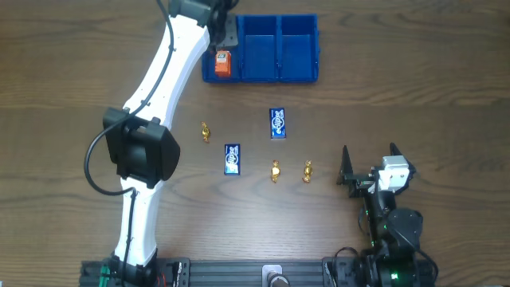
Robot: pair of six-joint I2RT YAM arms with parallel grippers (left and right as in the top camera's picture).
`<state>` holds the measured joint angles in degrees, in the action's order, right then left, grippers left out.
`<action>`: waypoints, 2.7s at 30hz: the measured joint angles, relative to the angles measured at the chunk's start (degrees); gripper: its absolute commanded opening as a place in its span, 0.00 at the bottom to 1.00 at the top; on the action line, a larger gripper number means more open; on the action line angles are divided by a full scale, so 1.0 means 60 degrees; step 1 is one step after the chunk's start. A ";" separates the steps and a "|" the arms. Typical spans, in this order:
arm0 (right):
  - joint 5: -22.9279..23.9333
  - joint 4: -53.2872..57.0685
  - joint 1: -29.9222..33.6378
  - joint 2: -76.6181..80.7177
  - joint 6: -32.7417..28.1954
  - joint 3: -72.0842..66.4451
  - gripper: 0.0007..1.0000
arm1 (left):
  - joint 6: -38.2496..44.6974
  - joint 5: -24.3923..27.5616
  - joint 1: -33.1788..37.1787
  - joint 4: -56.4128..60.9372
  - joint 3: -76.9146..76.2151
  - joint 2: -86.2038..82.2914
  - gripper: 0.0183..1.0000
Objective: Sort Candies Into Trays
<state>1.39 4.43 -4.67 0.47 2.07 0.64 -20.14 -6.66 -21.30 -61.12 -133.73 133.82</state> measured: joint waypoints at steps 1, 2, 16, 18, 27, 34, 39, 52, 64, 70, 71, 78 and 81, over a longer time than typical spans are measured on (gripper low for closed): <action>0.0000 0.0000 0.0000 0.0000 0.0000 0.0000 1.00 | 0.0095 0.0069 0.0007 0.0109 0.0164 0.0011 0.34; 0.0000 0.0000 0.0000 0.0000 0.0000 0.0000 1.00 | 0.0149 0.0106 0.0007 0.0186 0.0266 0.0015 0.34; 0.0000 0.0000 0.0000 0.0000 0.0000 0.0000 1.00 | 0.0630 0.0350 0.0018 0.0233 0.0321 0.0182 0.67; 0.0000 0.0000 0.0000 0.0000 0.0000 0.0000 1.00 | 0.0656 0.0353 0.0025 0.0233 0.0321 0.0211 0.79; 0.0000 0.0004 0.0000 0.0000 0.0000 0.0000 1.00 | 0.0572 0.0550 0.0488 0.2222 0.3279 -0.1843 0.90; 0.0000 -0.0007 0.0000 -0.0007 -0.0004 0.0000 1.00 | 0.0627 0.0219 0.0550 0.6357 0.8812 -0.8939 0.98; -0.0011 0.0007 0.0000 -0.0015 -0.0011 0.0000 1.00 | 0.0729 0.0226 0.1137 0.8174 1.3038 -1.3562 1.00; -0.0025 0.0000 0.0000 -0.0011 -0.0033 0.0000 1.00 | 0.1435 0.1530 0.3016 0.9989 2.0640 -2.1176 1.00; -0.0025 0.0000 0.0000 -0.0015 -0.0033 0.0000 1.00 | 0.1439 0.1705 0.3016 0.9927 2.2119 -2.2178 1.00; -0.0025 0.0000 0.0000 -0.0015 -0.0033 0.0000 1.00 | 0.1439 0.1705 0.3016 0.9908 2.2108 -2.2178 1.00; -0.0025 0.0000 0.0000 -0.0015 -0.0033 0.0000 1.00 | 0.1439 0.1705 0.3016 0.9905 2.2108 -2.2178 1.00; -0.0025 0.0000 0.0000 -0.0015 -0.0029 0.0000 1.00 | 0.1439 0.1705 0.3016 0.9905 2.2105 -2.2178 1.00; -0.0066 0.0004 0.0000 -0.0015 -0.0029 0.0000 1.00 | 0.1439 0.1705 0.3016 0.9905 2.2105 -2.2178 1.00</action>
<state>0.99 4.45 -4.67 0.38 1.89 0.64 -11.51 3.57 -3.20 -1.69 -1.10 0.75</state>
